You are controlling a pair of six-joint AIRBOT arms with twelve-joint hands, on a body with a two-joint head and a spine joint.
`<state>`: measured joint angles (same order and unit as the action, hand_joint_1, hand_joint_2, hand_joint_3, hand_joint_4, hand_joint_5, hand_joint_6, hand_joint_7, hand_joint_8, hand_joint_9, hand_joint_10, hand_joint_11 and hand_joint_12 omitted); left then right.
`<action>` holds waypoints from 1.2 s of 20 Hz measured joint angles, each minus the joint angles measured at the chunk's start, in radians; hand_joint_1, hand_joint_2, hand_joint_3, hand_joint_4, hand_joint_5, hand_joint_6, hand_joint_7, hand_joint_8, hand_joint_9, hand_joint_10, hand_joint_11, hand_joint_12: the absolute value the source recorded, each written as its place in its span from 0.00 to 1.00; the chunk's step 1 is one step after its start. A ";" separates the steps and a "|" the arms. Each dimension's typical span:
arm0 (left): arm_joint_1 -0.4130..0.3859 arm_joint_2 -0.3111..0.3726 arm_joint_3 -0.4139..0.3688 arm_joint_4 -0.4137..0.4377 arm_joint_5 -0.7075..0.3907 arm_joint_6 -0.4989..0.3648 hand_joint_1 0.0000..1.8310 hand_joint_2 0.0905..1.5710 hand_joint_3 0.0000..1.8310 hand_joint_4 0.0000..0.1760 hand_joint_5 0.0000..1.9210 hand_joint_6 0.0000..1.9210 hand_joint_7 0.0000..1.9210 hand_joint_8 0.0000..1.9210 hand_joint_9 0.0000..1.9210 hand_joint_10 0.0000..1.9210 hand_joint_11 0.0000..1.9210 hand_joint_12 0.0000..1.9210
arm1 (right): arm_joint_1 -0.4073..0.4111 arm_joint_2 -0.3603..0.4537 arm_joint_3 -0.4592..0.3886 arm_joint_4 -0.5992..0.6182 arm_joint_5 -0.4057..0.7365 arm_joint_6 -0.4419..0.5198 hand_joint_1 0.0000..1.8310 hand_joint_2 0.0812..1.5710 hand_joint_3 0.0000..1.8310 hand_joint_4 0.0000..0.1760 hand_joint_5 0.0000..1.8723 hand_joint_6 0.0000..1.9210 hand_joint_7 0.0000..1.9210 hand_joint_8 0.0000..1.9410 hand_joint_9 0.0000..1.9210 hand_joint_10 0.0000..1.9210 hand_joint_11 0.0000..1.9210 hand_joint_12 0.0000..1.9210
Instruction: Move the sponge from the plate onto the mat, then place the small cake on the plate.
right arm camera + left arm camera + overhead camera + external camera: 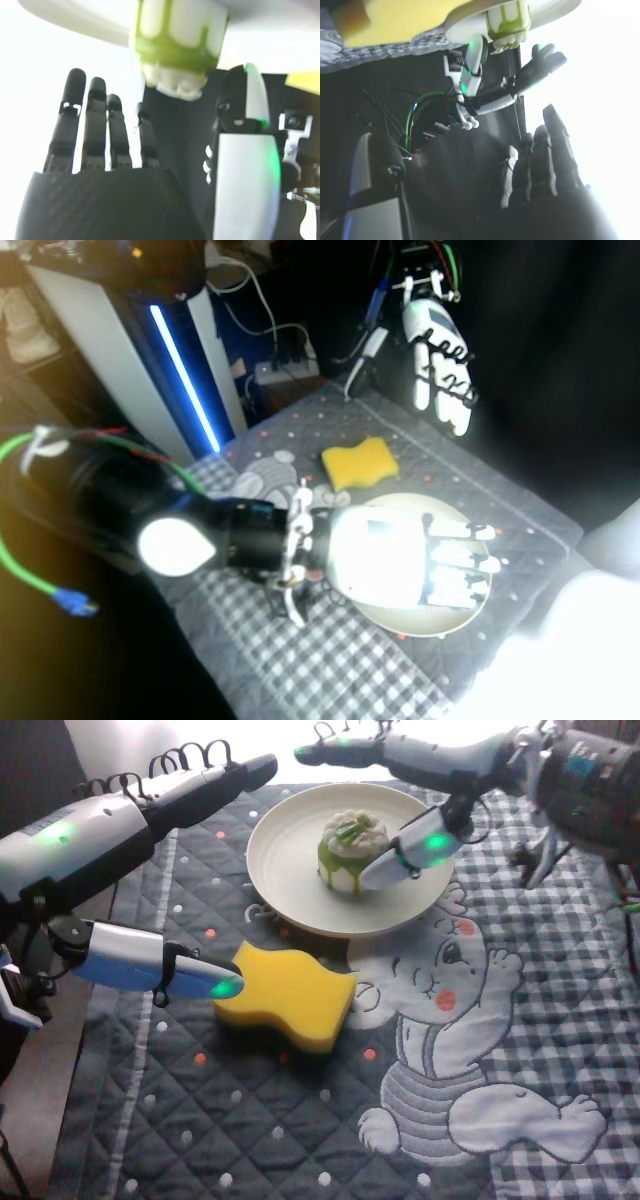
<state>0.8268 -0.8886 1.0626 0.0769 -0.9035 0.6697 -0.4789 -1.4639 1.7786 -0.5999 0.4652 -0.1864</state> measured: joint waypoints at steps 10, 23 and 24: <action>0.052 0.035 -0.025 -0.052 -0.060 0.000 0.47 0.48 0.00 0.70 0.00 0.00 0.00 0.00 0.00 0.00 0.00 0.00 | 0.001 0.388 -0.299 0.136 0.203 -0.082 0.42 0.50 0.00 0.74 0.07 0.00 0.08 0.00 0.06 0.00 0.04 0.03; 0.259 0.127 -0.119 -0.223 -0.432 0.004 0.47 0.50 0.00 0.73 0.00 0.00 0.00 0.00 0.00 0.00 0.00 0.00 | -0.609 0.715 -0.682 0.711 0.854 -0.306 0.45 0.48 0.00 0.85 0.07 0.01 0.08 0.01 0.05 0.01 0.00 0.00; 0.265 0.127 -0.127 -0.231 -0.434 0.006 0.48 0.50 0.00 0.71 0.00 0.00 0.00 0.00 0.00 0.00 0.00 0.00 | -0.685 0.721 -0.707 0.785 0.934 -0.307 0.45 0.48 0.00 0.97 0.07 0.01 0.08 0.01 0.05 0.00 0.00 0.00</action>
<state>1.0920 -0.7620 0.9356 -0.1539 -1.3373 0.6762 -1.1637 -0.7433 1.0718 0.1848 1.3994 -0.4938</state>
